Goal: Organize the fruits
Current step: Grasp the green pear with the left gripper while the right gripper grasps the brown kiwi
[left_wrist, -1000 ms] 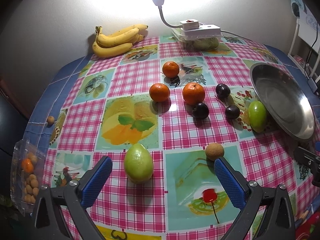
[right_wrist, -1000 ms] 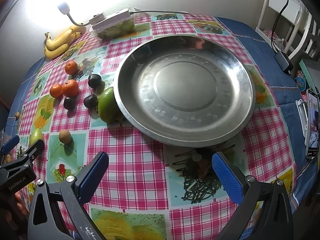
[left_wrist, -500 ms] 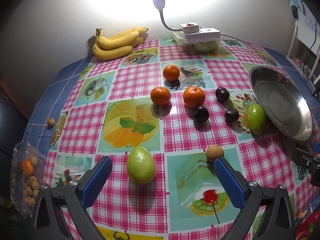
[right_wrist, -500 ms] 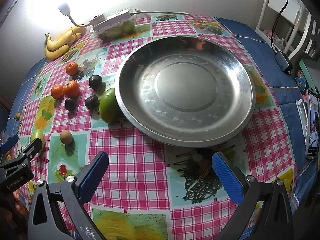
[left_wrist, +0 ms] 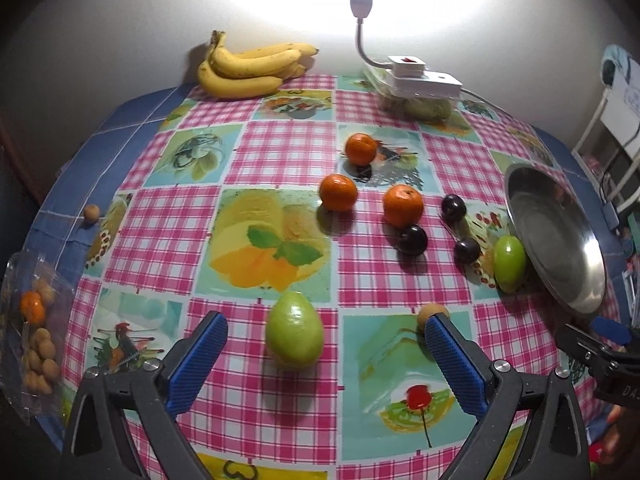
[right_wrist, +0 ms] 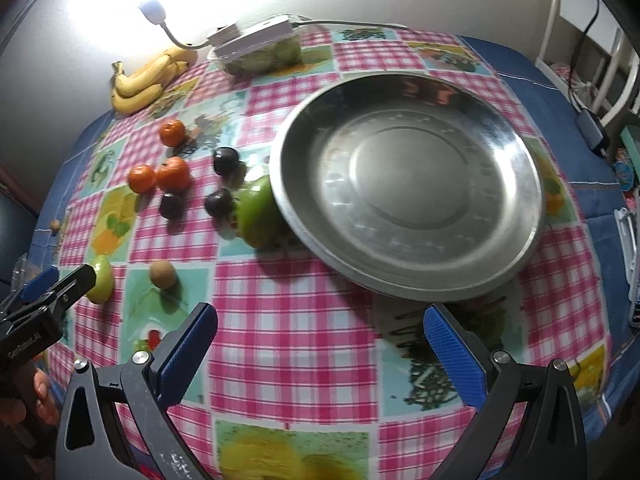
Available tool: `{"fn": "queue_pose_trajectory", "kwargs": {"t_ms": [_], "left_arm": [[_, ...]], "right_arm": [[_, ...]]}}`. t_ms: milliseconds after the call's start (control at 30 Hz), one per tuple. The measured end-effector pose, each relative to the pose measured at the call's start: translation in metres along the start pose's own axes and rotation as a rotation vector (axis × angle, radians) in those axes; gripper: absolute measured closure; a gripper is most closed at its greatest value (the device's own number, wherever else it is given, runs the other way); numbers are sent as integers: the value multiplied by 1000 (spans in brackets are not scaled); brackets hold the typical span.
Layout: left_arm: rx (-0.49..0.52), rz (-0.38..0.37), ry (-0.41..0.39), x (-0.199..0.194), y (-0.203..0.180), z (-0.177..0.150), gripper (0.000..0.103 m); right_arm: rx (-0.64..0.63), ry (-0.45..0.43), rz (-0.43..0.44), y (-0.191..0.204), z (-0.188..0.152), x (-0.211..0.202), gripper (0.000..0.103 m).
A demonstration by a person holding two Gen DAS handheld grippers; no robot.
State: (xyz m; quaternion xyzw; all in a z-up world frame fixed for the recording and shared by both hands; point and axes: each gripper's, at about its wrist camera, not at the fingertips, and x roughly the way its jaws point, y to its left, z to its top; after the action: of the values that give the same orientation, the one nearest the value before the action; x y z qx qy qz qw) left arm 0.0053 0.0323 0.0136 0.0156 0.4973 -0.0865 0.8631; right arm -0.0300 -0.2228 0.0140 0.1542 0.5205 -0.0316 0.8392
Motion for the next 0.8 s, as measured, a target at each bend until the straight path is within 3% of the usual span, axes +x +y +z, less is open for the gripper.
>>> {"fn": "queue_pose_trajectory", "kwargs": {"t_ms": [233, 500, 800], "left_arm": [[-23, 0, 25, 5, 18, 1, 13], [-22, 3, 81, 22, 27, -10, 27], [-24, -12, 99, 35, 34, -11, 37]], "right_arm": [[-70, 82, 41, 37, 8, 7, 3], [-205, 144, 73, 88, 12, 30, 34], [-274, 200, 61, 119, 18, 70, 54]]}}
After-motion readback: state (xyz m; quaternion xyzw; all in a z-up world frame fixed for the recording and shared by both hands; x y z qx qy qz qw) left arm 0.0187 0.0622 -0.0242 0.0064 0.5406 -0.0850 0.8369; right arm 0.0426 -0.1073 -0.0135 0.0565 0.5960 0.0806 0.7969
